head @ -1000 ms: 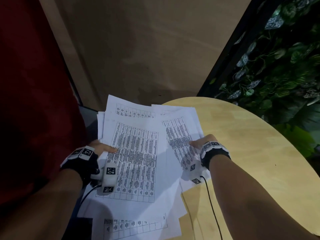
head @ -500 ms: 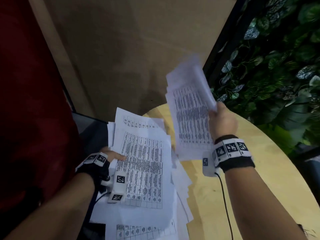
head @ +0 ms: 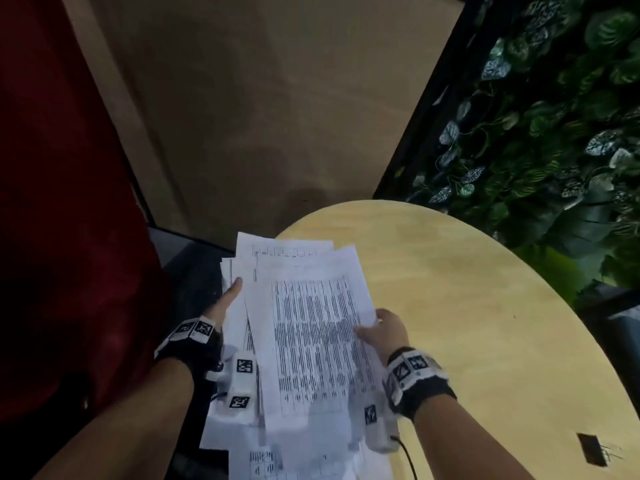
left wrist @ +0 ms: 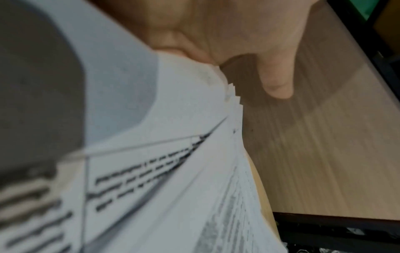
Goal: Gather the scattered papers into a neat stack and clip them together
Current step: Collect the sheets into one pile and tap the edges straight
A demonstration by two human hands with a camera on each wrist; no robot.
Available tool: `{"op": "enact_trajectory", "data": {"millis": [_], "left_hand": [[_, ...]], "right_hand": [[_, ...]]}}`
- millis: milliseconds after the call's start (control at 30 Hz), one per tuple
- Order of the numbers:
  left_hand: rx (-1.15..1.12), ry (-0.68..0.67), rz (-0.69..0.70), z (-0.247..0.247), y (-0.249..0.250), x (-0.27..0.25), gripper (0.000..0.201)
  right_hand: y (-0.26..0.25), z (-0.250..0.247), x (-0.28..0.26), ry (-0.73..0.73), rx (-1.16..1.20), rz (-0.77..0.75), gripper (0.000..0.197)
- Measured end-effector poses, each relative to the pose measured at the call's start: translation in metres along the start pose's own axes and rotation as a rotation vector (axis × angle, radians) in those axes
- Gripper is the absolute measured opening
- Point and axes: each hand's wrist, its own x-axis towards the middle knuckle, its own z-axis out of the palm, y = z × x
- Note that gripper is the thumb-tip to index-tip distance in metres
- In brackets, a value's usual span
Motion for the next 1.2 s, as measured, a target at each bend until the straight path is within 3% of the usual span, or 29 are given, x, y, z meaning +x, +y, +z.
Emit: {"op": "enact_trajectory", "data": {"millis": [33, 133, 233, 267, 367, 433, 500, 533, 567, 633, 700, 767, 900, 967, 1033, 1133, 1200], "left_hand": [[-0.009, -0.052, -0.011, -0.003, -0.006, 0.007, 0.097], [0.145, -0.06, 0.065, 0.007, 0.007, -0.053, 0.054], [0.352, -0.011, 0.141, 0.01, 0.005, -0.064, 0.099], [0.354, 0.005, 0.158, 0.012, 0.007, -0.07, 0.101], [0.284, 0.027, 0.222, 0.018, 0.02, -0.094, 0.068], [0.262, -0.002, 0.301, 0.025, 0.033, -0.113, 0.071], [0.229, -0.056, 0.369, 0.034, 0.05, -0.13, 0.075], [0.214, -0.103, 0.393, 0.043, 0.062, -0.144, 0.076], [0.205, -0.161, 0.426, 0.054, 0.073, -0.16, 0.074], [0.204, -0.214, 0.496, 0.084, 0.094, -0.191, 0.06], [0.207, -0.176, 0.608, 0.12, 0.11, -0.216, 0.048], [0.207, -0.105, 0.733, 0.16, 0.12, -0.241, 0.043], [0.083, -0.054, 0.871, 0.223, 0.117, -0.289, 0.036], [0.026, -0.056, 0.892, 0.239, 0.105, -0.302, 0.034], [-0.036, -0.076, 0.892, 0.246, 0.085, -0.307, 0.029], [-0.011, -0.108, 0.861, 0.245, 0.045, -0.297, 0.03], [0.026, -0.112, 0.812, 0.241, 0.029, -0.289, 0.034]], "right_hand": [[0.005, 0.01, -0.002, 0.014, -0.033, 0.021, 0.045], [0.004, 0.029, -0.009, 0.042, -0.072, -0.017, 0.041], [-0.005, 0.041, -0.015, 0.013, -0.088, -0.062, 0.039], [-0.005, 0.044, -0.014, 0.004, -0.102, -0.083, 0.042], [0.0, 0.035, -0.014, 0.025, -0.257, -0.086, 0.067], [0.006, 0.01, -0.013, 0.026, -0.037, -0.049, 0.096], [0.012, -0.025, -0.013, -0.099, 0.442, -0.042, 0.116], [0.014, -0.044, -0.014, -0.174, 0.572, -0.064, 0.12], [0.013, -0.064, -0.019, -0.24, 0.618, -0.098, 0.117], [0.006, -0.105, -0.035, -0.249, 0.594, -0.178, 0.091], [-0.003, -0.139, -0.053, -0.111, 0.541, -0.262, 0.049], [-0.004, -0.158, -0.064, 0.113, 0.421, -0.327, 0.027], [0.009, -0.17, -0.086, 0.473, 0.464, -0.4, 0.035], [0.023, -0.168, -0.098, 0.581, 0.551, -0.448, 0.023], [0.044, -0.158, -0.104, 0.597, 0.656, -0.476, 0.016], [0.078, -0.13, -0.104, 0.444, 0.671, -0.394, 0.006], [0.092, -0.122, -0.102, 0.362, 0.605, -0.323, 0.016]]}}
